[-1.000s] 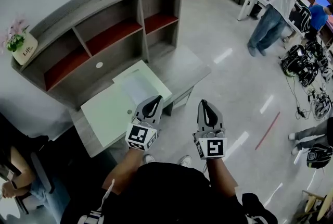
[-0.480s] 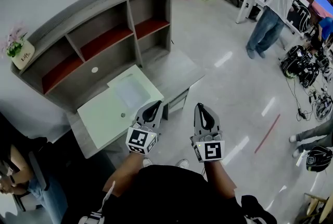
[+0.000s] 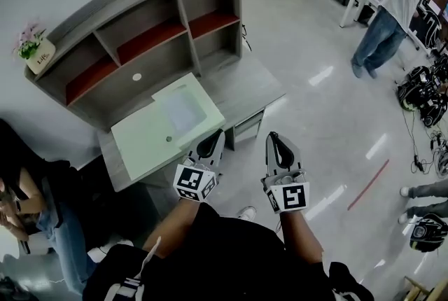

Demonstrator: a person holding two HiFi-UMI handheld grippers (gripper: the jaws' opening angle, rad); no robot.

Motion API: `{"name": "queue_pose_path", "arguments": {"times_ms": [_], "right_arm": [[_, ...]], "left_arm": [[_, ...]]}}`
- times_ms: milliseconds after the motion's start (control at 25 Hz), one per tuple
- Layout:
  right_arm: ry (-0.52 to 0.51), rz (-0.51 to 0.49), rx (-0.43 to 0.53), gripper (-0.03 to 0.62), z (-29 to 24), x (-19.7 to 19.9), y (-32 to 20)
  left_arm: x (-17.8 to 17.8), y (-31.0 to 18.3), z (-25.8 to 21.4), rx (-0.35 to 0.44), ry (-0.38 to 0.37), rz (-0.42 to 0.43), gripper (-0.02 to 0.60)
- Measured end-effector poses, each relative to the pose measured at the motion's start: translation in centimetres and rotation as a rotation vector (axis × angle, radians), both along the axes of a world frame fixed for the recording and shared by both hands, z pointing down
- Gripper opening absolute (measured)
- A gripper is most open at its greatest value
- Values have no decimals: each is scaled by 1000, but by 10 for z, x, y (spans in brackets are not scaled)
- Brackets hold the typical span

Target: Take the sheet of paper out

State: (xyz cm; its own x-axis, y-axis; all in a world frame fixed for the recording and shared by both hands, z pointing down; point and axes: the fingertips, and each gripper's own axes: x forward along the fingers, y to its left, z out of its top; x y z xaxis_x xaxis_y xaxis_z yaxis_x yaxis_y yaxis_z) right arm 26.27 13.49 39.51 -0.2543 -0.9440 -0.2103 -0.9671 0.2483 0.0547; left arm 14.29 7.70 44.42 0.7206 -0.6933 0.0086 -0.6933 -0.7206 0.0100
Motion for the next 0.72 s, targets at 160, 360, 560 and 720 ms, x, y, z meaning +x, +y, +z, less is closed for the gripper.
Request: {"name": "queue_pose_path", "arguments": {"times_ms": [160,360,560,720], "right_arm": [[-7,-43,-1,23,0,-4,-9],[35,-80,-15,23,0,-11,-34],[27,-100,-57,23,4,-19,-77],[36,-117,-52,23,-2,-43,-117]], "left_arm": [[-2,-8,1,-14,-2,-31,8],[-9,-33,3,-19,5,-54,8],[-28,-70,1,-21,23,-74,8],[-52,-103,6,-39,46,-112,8]]}}
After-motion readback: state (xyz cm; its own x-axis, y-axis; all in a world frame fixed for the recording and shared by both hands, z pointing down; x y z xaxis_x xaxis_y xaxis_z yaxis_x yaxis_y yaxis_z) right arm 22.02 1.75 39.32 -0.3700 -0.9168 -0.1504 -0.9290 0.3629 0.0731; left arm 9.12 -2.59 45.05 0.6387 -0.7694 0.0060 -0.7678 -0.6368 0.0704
